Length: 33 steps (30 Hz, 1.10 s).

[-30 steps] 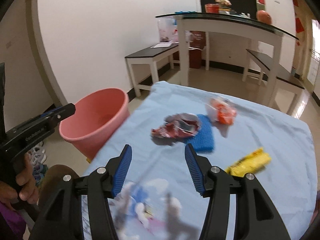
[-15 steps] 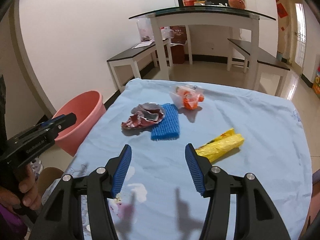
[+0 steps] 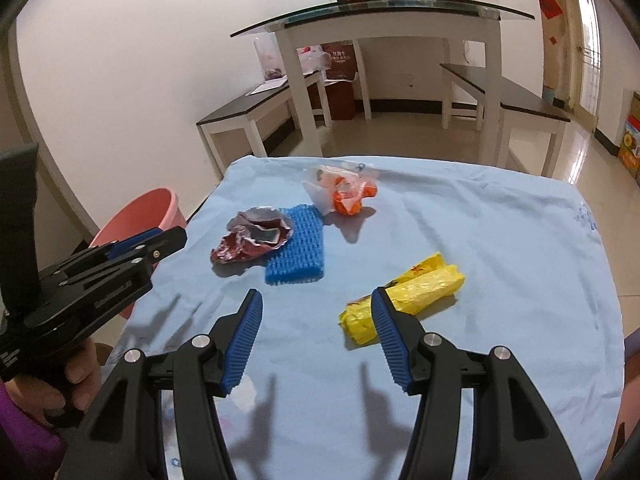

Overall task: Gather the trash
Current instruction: 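Close the left gripper on the crumpled red-white wrapper while the right gripper moves toward the orange-white bag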

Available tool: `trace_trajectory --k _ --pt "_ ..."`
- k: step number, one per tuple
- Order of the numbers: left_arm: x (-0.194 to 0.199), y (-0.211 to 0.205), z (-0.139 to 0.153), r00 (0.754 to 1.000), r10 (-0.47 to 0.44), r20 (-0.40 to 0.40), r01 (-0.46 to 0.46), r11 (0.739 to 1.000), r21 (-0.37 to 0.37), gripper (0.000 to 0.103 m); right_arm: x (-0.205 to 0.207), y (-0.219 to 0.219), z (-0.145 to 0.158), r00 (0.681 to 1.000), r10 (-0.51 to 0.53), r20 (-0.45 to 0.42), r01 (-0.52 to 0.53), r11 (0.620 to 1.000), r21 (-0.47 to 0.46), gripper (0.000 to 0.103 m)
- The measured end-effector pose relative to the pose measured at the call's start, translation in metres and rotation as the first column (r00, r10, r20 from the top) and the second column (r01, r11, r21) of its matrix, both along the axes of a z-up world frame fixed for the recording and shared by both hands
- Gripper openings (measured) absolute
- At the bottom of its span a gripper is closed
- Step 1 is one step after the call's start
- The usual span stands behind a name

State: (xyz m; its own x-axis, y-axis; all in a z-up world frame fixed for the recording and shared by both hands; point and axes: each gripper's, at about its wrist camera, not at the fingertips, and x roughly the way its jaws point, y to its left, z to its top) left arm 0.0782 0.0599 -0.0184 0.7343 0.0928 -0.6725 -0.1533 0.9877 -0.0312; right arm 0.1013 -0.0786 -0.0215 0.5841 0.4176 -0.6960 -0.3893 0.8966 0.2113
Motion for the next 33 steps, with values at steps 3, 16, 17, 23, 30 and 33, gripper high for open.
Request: trace_trajectory --k 3,16,17,23,30,33 --pt "0.01 -0.003 -0.003 1.0 -0.013 -0.006 0.013 1.0 0.0 0.032 0.006 -0.004 -0.001 1.0 -0.012 -0.002 0.012 1.0 0.0 0.056" --pt "0.034 -0.006 -0.017 0.994 -0.107 -0.011 0.107 0.994 -0.038 0.032 0.029 -0.014 -0.004 0.998 -0.055 -0.013 0.055 0.998 0.015 0.056" --pt "0.035 -0.006 -0.019 0.993 -0.115 -0.015 0.114 0.992 -0.046 0.032 0.03 -0.014 -0.004 0.998 -0.056 -0.013 0.056 0.998 0.018 0.056" --pt "0.047 -0.009 -0.03 0.989 -0.141 -0.048 0.138 0.989 -0.054 0.032 0.04 -0.015 -0.003 0.998 -0.058 -0.009 0.058 0.998 0.016 0.056" --pt "0.052 -0.006 -0.042 0.988 -0.138 -0.068 0.134 0.989 -0.057 0.032 0.057 -0.01 -0.001 0.998 -0.058 0.001 0.058 0.998 0.008 0.056" --pt "0.05 -0.004 -0.042 0.988 -0.143 -0.06 0.139 0.988 -0.075 0.018 0.067 -0.007 0.0 0.998 -0.056 -0.004 0.056 0.998 0.015 0.056"
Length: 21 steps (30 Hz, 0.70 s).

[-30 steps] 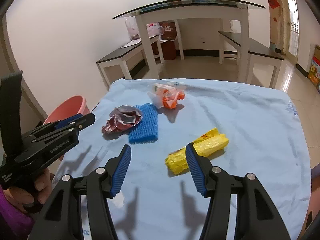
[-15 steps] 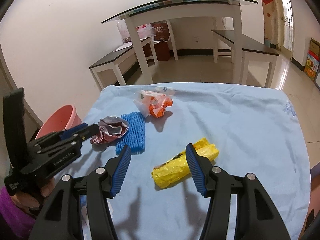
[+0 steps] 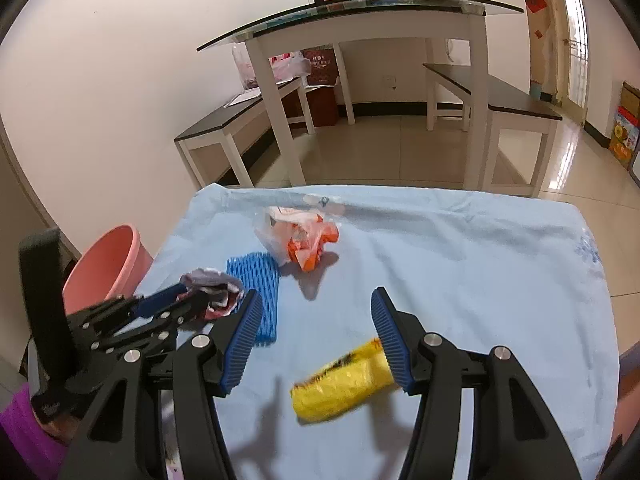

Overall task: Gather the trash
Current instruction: 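Close the left gripper on the crumpled red-white wrapper while the right gripper moves toward the orange-white bag, then grasp the orange-white plastic bag with the right gripper while the left gripper lifts the wrapper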

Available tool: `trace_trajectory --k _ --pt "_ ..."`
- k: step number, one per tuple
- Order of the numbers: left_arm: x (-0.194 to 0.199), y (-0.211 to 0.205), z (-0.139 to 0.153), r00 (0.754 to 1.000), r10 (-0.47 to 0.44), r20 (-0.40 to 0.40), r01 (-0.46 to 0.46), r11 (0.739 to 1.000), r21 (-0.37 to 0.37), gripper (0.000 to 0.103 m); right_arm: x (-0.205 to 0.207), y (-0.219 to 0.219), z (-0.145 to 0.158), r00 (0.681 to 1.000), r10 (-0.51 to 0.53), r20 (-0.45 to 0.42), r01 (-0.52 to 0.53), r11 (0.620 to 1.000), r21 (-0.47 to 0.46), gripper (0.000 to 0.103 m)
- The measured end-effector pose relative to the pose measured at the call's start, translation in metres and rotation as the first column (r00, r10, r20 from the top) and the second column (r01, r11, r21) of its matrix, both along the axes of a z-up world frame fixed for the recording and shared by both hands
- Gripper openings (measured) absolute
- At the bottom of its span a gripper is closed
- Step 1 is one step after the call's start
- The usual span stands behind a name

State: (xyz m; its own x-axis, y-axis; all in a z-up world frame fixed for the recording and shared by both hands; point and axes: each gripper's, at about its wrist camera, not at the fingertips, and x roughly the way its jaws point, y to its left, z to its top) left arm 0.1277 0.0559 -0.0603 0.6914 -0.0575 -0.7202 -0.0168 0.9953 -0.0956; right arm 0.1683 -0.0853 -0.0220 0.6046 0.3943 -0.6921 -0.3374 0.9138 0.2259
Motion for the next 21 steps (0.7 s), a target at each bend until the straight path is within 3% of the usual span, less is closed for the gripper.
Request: trace_trajectory --k 6,16,19,21 --pt "-0.009 0.004 0.005 1.0 0.011 0.015 -0.011 0.999 -0.039 0.009 0.019 0.008 -0.002 1.0 0.011 -0.016 -0.011 1.0 0.005 0.056" --pt "-0.029 0.018 0.02 0.997 0.055 0.05 -0.051 0.996 -0.073 0.008 0.058 0.033 -0.017 0.997 0.013 -0.078 -0.013 1.0 -0.001 0.055" --pt "-0.033 0.022 0.021 0.997 0.068 0.048 -0.064 0.994 -0.086 0.008 0.068 0.042 -0.025 0.996 -0.003 -0.088 -0.001 0.999 -0.047 0.049" --pt "-0.034 0.024 0.022 0.996 0.072 0.051 -0.068 0.994 -0.087 0.008 0.073 0.045 -0.031 0.994 -0.013 -0.104 0.007 0.998 -0.062 0.035"
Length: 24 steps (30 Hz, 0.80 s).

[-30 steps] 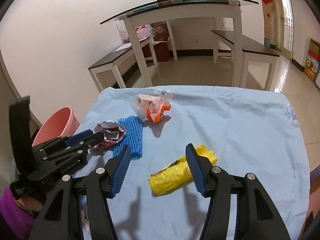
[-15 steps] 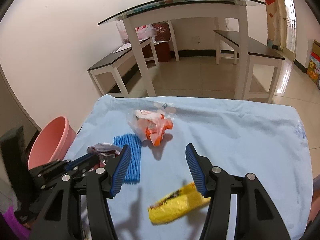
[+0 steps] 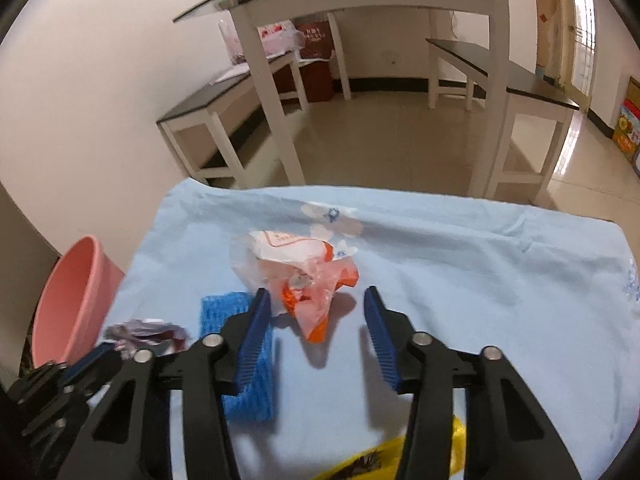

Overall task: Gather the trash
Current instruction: 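Grasp the orange-white plastic bag with the right gripper while the left gripper lifts the wrapper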

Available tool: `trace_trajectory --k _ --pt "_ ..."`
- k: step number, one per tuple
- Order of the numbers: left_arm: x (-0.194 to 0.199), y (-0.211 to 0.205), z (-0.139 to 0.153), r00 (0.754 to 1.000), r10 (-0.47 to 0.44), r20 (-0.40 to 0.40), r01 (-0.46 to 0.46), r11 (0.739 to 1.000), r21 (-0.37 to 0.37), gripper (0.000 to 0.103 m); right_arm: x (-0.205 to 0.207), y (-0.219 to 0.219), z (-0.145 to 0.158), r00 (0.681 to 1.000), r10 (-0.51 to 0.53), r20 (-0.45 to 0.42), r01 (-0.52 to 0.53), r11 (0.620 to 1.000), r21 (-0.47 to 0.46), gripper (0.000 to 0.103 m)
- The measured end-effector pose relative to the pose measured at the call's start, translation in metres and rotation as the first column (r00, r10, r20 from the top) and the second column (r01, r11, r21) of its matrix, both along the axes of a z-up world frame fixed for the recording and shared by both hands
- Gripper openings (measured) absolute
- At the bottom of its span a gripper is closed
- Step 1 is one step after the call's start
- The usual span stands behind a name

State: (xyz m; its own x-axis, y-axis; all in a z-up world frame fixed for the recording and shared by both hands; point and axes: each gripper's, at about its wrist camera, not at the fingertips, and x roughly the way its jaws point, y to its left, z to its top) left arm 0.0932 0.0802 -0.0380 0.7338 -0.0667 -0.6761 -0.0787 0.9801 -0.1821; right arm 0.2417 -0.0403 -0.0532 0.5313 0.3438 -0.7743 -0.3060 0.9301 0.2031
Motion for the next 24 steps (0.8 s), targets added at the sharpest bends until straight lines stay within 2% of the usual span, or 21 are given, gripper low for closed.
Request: trace_trajectory --k 1,2,3,5,12,24 --pt "-0.001 0.001 0.001 1.0 0.003 0.001 -0.003 1.0 0.0 0.008 0.002 0.0 -0.003 1.0 -0.002 -0.008 0.002 1.0 -0.001 0.029" --pt "-0.003 0.001 0.002 1.0 0.004 0.003 -0.004 1.0 -0.002 0.008 0.003 0.0 -0.005 1.0 -0.003 -0.013 0.003 1.0 0.004 0.017" --pt "-0.003 0.002 0.003 1.0 0.006 0.005 -0.006 1.0 -0.004 0.008 0.003 0.0 -0.005 1.0 -0.004 -0.011 0.004 1.0 0.01 0.013" --pt "-0.006 0.001 0.005 1.0 0.009 0.008 -0.009 1.0 -0.002 0.008 -0.001 -0.002 -0.005 1.0 -0.006 0.0 0.006 1.0 0.018 0.01" --pt "-0.016 0.0 0.017 0.999 0.027 0.029 -0.027 1.0 -0.005 0.008 -0.036 -0.014 0.022 0.996 0.005 0.093 -0.009 0.999 0.038 0.01" --pt "-0.054 -0.003 0.049 0.991 0.087 0.101 -0.089 0.996 0.015 0.008 -0.123 -0.014 0.066 0.966 0.054 0.254 -0.056 0.998 0.002 0.01"
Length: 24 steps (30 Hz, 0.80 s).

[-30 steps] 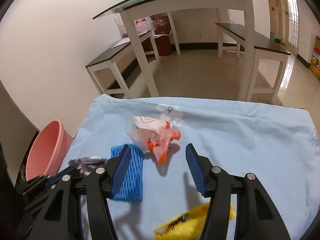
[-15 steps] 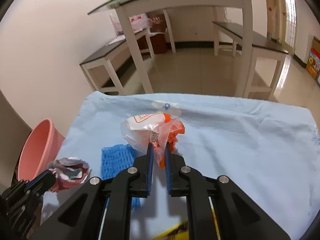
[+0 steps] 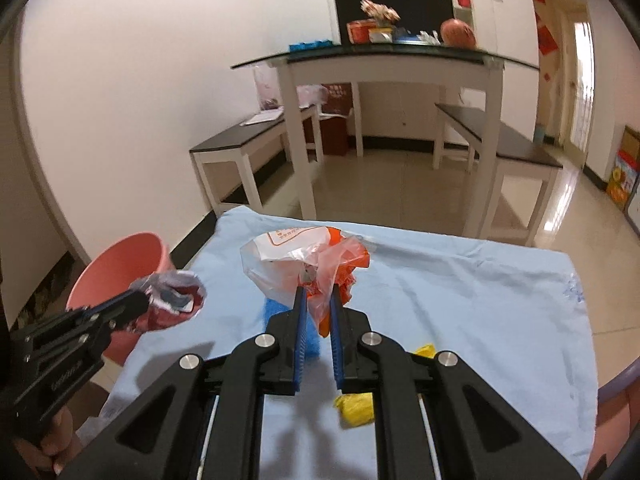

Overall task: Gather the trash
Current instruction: 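Grasp the orange-white plastic bag with the right gripper while the left gripper lifts the wrapper, then carry the wrapper and plastic bag over the pink bucket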

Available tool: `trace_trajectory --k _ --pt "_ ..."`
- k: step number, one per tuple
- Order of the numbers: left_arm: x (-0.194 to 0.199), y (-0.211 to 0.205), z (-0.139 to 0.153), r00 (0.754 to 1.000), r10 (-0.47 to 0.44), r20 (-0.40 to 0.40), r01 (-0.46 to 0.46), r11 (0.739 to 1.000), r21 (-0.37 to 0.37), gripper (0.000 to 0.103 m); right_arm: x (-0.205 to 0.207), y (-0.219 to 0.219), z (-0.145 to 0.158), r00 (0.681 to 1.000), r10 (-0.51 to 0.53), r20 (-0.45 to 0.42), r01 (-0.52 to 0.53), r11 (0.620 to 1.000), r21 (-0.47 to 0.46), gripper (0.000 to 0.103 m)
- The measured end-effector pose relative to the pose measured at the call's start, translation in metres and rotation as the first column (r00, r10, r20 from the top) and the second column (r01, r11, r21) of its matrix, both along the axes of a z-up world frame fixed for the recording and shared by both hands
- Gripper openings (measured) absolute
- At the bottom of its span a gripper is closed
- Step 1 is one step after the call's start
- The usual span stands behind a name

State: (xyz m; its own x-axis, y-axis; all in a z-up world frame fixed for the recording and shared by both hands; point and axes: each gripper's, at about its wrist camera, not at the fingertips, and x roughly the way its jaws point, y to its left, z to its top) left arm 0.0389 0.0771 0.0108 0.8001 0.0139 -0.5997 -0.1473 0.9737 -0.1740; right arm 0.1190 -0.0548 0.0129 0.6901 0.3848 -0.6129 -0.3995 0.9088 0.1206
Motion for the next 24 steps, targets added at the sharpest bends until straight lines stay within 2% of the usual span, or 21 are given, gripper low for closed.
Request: trace_trajectory --k 10,24 --pt "-0.04 0.011 0.019 0.996 0.083 0.038 -0.084 0.996 0.017 0.008 -0.049 0.016 0.021 0.997 0.055 0.047 -0.055 0.998 -0.002 0.01" --pt "-0.072 0.037 0.024 0.978 0.199 0.061 -0.201 0.979 0.034 0.008 -0.09 0.052 0.029 0.988 0.125 0.087 -0.122 0.992 -0.044 0.01"
